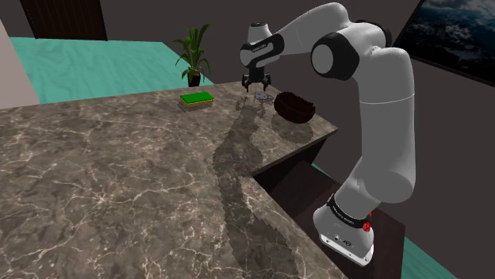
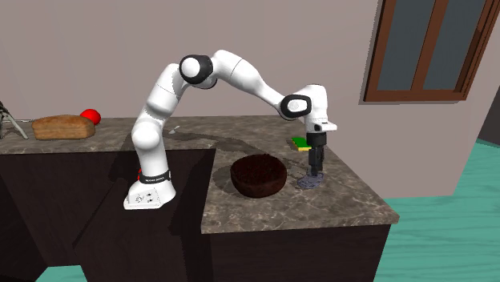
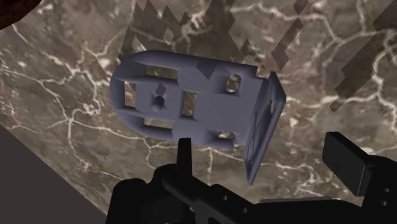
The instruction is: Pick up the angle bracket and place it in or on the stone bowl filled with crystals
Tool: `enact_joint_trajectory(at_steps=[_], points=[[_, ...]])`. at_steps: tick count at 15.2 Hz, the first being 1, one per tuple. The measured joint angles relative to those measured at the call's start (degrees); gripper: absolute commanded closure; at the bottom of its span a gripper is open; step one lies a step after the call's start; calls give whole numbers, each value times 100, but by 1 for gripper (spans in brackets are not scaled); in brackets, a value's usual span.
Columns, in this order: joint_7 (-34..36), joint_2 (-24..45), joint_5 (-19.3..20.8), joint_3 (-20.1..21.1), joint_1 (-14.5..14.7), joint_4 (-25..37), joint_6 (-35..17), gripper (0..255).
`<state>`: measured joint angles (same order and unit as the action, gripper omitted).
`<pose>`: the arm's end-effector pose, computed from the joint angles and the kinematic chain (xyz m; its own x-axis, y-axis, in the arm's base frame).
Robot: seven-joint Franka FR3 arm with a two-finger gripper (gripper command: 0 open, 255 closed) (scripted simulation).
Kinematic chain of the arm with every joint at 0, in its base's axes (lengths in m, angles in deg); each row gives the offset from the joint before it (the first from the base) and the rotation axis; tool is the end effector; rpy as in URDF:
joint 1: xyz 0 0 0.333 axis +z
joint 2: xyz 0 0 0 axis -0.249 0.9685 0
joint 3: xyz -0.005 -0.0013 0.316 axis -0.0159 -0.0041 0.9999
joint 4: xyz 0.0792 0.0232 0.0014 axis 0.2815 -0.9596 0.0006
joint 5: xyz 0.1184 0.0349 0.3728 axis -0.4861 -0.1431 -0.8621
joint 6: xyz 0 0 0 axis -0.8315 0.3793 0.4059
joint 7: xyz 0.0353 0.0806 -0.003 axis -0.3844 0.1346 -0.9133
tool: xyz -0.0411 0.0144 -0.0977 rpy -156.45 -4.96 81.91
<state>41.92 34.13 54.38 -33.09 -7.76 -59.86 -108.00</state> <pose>0.6540 -0.2374 0.3452 0.7242 -0.6613 0.1955 -0.6892 -0.6841 0.2389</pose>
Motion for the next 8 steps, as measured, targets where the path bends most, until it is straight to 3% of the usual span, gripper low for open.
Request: enact_joint_trajectory(at_steps=[4, 5, 8], points=[[-2, 3, -2, 1, -3, -4, -10, 0], [-2, 3, -2, 1, -3, -4, -10, 255], [-2, 3, -2, 1, -3, -4, -10, 255]])
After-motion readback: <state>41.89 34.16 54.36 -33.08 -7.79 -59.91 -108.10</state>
